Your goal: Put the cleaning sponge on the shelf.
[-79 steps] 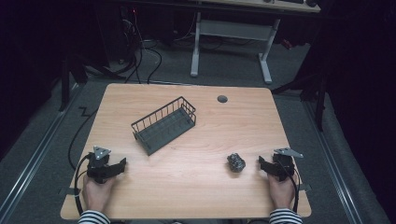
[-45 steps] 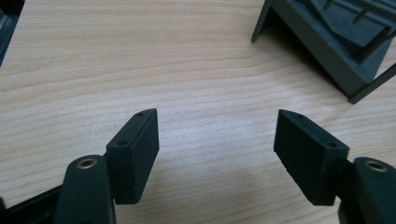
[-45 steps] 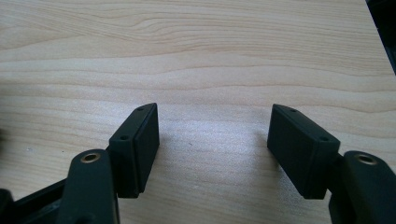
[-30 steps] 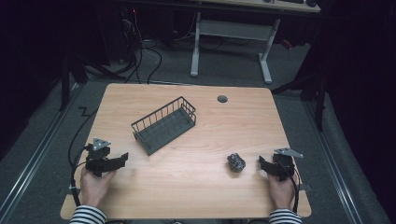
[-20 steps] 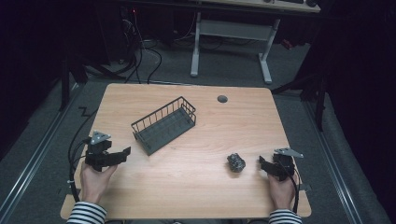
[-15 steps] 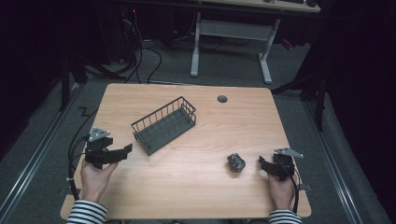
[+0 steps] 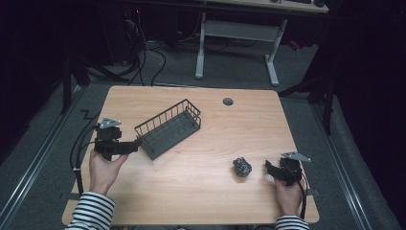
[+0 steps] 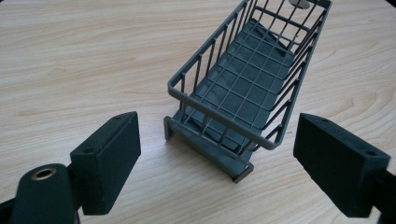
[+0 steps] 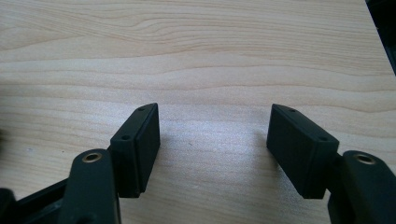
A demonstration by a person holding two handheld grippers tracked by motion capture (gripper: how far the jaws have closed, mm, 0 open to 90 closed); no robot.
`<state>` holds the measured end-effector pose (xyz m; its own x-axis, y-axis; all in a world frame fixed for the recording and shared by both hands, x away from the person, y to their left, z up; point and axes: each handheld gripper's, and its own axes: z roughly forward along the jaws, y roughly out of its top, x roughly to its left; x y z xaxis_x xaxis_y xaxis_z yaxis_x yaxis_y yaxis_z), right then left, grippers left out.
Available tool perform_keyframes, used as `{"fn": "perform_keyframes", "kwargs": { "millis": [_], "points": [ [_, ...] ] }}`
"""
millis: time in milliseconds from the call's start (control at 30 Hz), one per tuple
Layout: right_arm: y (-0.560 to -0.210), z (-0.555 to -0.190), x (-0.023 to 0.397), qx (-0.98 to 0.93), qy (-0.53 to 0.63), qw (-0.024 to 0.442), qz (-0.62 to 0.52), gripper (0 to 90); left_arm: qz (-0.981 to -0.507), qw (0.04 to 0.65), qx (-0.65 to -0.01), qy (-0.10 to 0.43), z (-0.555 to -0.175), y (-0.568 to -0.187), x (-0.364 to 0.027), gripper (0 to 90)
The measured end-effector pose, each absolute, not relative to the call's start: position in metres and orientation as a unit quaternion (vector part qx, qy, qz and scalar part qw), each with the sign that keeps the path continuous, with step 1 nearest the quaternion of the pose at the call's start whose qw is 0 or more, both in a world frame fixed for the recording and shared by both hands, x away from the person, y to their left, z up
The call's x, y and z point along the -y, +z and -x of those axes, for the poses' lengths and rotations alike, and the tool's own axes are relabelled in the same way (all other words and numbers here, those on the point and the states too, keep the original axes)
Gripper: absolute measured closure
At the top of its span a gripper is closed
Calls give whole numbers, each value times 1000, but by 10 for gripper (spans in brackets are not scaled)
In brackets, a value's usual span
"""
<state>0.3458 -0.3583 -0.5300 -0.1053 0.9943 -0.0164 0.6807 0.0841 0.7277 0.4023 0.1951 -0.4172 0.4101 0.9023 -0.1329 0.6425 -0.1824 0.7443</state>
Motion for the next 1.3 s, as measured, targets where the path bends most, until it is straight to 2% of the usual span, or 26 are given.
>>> {"fn": "perform_keyframes", "kwargs": {
  "millis": [300, 833, 1300],
  "points": [
    [-530, -346, 358, -686, 290, 271, -610, 347, -754, 345, -533, 171, -430, -426, -184, 155],
    [-530, -345, 357, -690, 291, 269, -606, 348, -753, 316, -550, 174, -453, -446, -168, 165],
    [-530, -345, 357, -690, 291, 269, -605, 348, -771, 296, -535, 178, -452, -459, -158, 280]
  ]
}}
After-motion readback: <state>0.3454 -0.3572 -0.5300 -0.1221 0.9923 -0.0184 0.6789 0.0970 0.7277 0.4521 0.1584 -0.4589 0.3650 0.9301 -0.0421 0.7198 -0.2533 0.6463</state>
